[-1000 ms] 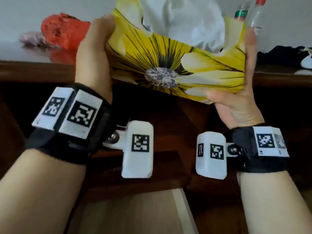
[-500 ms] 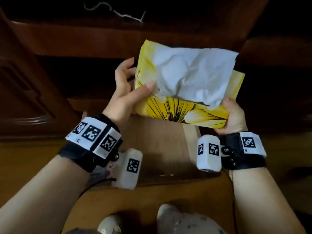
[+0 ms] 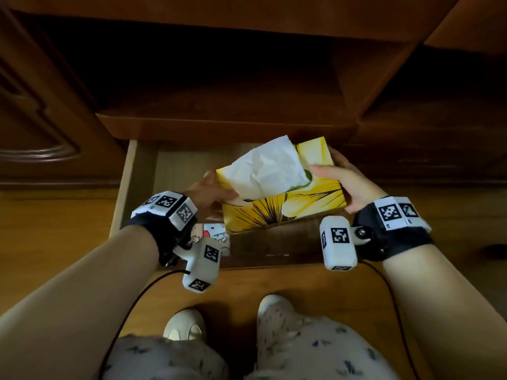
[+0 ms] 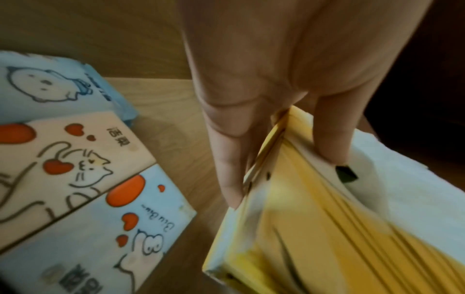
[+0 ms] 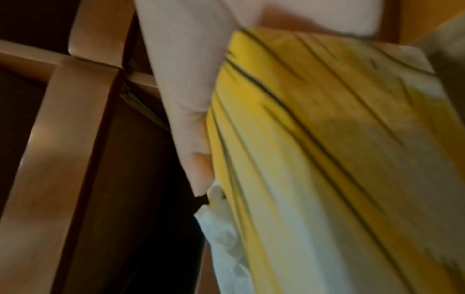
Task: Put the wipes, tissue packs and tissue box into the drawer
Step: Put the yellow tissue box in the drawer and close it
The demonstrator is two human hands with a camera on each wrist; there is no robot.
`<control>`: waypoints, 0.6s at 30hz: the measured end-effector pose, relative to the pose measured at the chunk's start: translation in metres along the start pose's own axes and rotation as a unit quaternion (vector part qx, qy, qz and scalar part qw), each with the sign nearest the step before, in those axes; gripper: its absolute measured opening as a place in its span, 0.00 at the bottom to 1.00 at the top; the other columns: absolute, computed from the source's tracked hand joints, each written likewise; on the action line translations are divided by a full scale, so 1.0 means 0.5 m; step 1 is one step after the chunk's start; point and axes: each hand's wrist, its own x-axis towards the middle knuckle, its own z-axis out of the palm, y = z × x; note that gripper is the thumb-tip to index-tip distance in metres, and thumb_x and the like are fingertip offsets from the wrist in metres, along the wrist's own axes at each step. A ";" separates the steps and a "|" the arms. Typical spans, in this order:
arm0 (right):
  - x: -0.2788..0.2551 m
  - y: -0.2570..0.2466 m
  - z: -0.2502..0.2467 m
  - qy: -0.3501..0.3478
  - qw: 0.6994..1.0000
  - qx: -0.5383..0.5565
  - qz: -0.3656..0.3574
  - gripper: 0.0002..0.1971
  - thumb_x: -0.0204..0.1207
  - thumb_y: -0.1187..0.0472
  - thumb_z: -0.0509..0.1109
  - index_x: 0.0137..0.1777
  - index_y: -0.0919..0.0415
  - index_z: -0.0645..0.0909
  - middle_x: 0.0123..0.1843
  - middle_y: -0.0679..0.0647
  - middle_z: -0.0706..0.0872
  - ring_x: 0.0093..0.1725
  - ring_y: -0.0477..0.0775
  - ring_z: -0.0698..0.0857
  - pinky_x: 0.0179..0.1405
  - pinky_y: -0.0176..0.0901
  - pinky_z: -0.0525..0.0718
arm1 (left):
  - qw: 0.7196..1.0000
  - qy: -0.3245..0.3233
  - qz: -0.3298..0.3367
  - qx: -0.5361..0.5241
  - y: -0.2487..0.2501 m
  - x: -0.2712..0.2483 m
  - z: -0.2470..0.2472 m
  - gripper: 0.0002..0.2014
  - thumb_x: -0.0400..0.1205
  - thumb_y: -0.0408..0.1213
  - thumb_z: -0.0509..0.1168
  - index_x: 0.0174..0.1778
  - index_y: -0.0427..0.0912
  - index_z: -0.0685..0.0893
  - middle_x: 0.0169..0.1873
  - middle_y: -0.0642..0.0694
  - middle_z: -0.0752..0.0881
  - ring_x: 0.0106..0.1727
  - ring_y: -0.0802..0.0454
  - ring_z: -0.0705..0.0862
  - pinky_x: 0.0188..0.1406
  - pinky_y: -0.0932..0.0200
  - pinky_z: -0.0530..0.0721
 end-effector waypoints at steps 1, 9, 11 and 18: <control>0.005 0.003 0.001 -0.003 1.000 -0.001 0.012 0.24 0.73 0.66 0.70 0.62 0.39 0.74 0.56 0.50 0.87 0.37 0.48 0.92 0.27 0.46 0.89 | 1.000 0.006 -0.003 0.016 -0.009 0.009 0.000 0.28 0.77 0.21 0.62 0.69 0.46 0.64 0.59 0.42 0.80 0.54 0.38 0.81 0.51 0.38 0.82; 0.029 0.017 0.008 0.004 0.995 -0.068 0.071 0.46 0.62 0.57 0.79 0.79 0.42 0.60 0.68 0.53 0.83 0.62 0.61 0.85 0.52 0.57 0.87 | 0.987 0.018 -0.044 0.150 -0.037 0.037 -0.002 0.33 0.74 0.21 0.66 0.74 0.39 0.65 0.56 0.38 0.81 0.40 0.47 0.84 0.21 0.61 0.86; 0.026 0.019 0.015 -0.006 0.993 -0.083 0.087 0.46 0.62 0.57 0.79 0.79 0.44 0.60 0.69 0.55 0.82 0.64 0.61 0.84 0.57 0.59 0.85 | 0.982 0.023 -0.062 0.176 -0.038 0.035 -0.005 0.32 0.73 0.23 0.68 0.74 0.39 0.67 0.60 0.35 0.81 0.39 0.47 0.84 0.20 0.62 0.85; 0.030 0.055 0.008 0.009 0.972 -0.141 0.187 0.31 0.73 0.65 0.70 0.76 0.61 0.65 0.74 0.59 0.75 0.73 0.62 0.74 0.69 0.60 0.73 | 0.964 0.014 -0.062 0.257 -0.035 0.022 0.000 0.35 0.74 0.23 0.67 0.76 0.48 0.65 0.62 0.34 0.79 0.45 0.43 0.82 0.35 0.54 0.88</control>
